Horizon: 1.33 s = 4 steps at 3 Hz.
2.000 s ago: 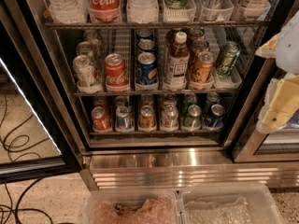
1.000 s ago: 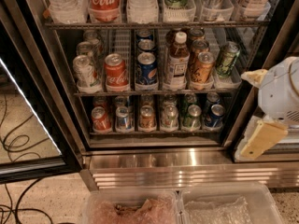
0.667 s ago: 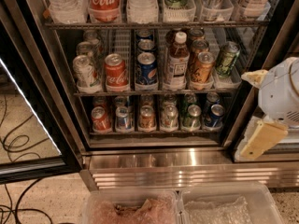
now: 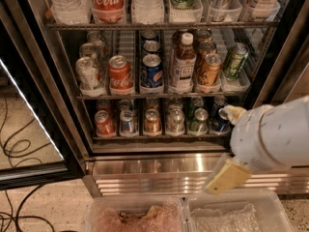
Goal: Pick redbull can from bottom shelf of fridge
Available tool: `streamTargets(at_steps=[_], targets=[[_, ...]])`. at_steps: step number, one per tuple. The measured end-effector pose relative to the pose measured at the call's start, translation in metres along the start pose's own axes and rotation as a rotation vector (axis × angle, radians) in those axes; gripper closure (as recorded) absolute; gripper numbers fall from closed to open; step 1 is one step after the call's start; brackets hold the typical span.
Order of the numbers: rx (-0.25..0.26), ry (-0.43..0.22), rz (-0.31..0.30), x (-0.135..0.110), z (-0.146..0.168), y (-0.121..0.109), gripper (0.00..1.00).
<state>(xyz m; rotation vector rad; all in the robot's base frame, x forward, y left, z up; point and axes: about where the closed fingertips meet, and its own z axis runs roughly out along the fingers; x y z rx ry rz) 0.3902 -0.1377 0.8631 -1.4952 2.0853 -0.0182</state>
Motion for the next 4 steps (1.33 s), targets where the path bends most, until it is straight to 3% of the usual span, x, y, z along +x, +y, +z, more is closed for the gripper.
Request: streamTargets(at_steps=[1, 2, 4], targets=[[0.012, -0.069, 0.066, -0.022, 0.04, 0.037, 0.0], [0.063, -0.098, 0.074, -0.027, 0.046, 0.027, 0.0], [0.055, -0.111, 0.085, -0.027, 0.055, 0.034, 0.0]])
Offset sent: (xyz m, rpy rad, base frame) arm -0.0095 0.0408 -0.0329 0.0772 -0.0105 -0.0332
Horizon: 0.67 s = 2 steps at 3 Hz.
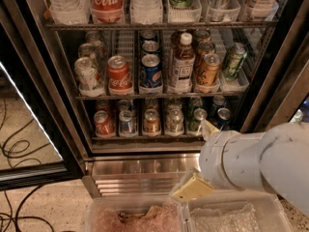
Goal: Pick redbull can from bottom shelf of fridge
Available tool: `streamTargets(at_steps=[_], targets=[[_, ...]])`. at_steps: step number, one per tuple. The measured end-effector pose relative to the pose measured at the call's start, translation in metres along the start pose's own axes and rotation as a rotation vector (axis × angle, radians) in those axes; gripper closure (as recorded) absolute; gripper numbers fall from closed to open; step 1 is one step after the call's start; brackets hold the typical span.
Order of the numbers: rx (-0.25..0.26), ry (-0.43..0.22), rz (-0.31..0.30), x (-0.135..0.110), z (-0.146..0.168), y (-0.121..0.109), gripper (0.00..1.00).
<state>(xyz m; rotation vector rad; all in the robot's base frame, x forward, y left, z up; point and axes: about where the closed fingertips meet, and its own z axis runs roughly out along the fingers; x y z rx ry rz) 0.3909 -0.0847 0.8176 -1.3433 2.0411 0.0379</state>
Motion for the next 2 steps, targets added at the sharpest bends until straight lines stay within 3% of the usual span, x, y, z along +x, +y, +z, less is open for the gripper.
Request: streamTargets(at_steps=[2], targets=[[-0.001, -0.014, 0.086, 0.016, 0.071, 0.051, 0.0]])
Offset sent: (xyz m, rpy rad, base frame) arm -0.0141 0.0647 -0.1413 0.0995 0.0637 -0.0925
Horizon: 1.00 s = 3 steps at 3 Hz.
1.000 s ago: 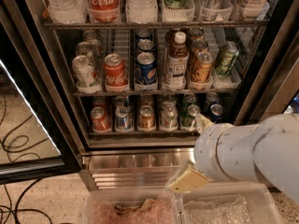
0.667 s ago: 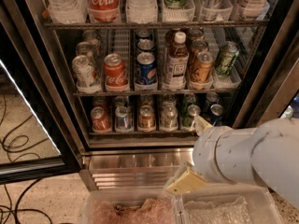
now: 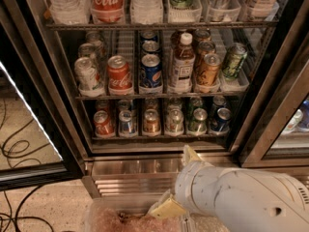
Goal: Pick redbull can from bottom shelf of fridge
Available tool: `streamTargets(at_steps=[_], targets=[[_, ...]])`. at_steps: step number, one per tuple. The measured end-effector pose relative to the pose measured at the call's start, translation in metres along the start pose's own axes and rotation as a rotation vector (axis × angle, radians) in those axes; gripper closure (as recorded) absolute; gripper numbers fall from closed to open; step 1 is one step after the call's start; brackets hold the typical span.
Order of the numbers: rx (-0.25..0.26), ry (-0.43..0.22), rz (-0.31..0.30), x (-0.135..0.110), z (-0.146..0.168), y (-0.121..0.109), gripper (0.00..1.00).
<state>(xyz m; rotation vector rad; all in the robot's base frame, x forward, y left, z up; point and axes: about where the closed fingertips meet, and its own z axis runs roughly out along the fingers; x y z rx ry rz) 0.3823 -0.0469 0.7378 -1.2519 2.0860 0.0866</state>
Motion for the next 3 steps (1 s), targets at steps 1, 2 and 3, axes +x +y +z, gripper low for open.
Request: streamTargets(at_steps=[1, 2, 3], targets=[[-0.001, 0.0, 0.0, 0.0, 0.0, 0.0, 0.0], [0.003, -0.007, 0.028, 0.0, 0.005, 0.005, 0.0], [-0.006, -0.041, 0.111, -0.001, 0.028, 0.024, 0.0]])
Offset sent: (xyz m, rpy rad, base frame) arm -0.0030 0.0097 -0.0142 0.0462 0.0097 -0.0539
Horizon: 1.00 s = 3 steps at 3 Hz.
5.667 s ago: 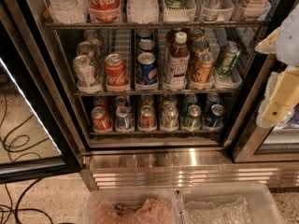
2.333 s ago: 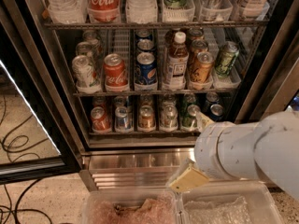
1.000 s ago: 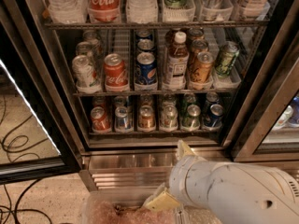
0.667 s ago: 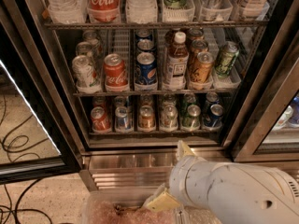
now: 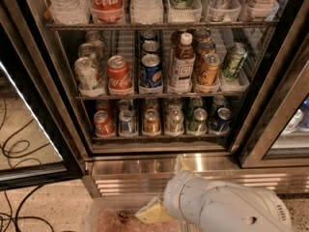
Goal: Pick redbull can from bottom shelf of fridge
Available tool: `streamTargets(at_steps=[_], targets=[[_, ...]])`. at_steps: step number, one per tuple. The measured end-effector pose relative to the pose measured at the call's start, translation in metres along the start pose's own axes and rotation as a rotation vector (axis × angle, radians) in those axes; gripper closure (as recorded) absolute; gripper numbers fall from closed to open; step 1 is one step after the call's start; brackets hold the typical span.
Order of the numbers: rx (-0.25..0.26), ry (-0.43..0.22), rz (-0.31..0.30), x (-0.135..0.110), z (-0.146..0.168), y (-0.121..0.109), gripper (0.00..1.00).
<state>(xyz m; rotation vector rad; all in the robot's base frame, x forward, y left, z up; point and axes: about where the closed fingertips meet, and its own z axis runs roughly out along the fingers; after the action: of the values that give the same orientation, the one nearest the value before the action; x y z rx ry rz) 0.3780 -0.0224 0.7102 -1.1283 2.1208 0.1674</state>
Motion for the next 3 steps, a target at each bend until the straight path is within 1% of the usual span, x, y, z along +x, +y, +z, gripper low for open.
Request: streamTargets(at_steps=[1, 2, 3], targets=[[0.01, -0.065, 0.062, -0.0071, 0.0277, 0.0077, 0.0], [0.038, -0.087, 0.063, -0.0124, 0.0281, 0.0007, 0.0], [0.043, -0.083, 0.057, -0.0099, 0.0281, 0.0067, 0.0]])
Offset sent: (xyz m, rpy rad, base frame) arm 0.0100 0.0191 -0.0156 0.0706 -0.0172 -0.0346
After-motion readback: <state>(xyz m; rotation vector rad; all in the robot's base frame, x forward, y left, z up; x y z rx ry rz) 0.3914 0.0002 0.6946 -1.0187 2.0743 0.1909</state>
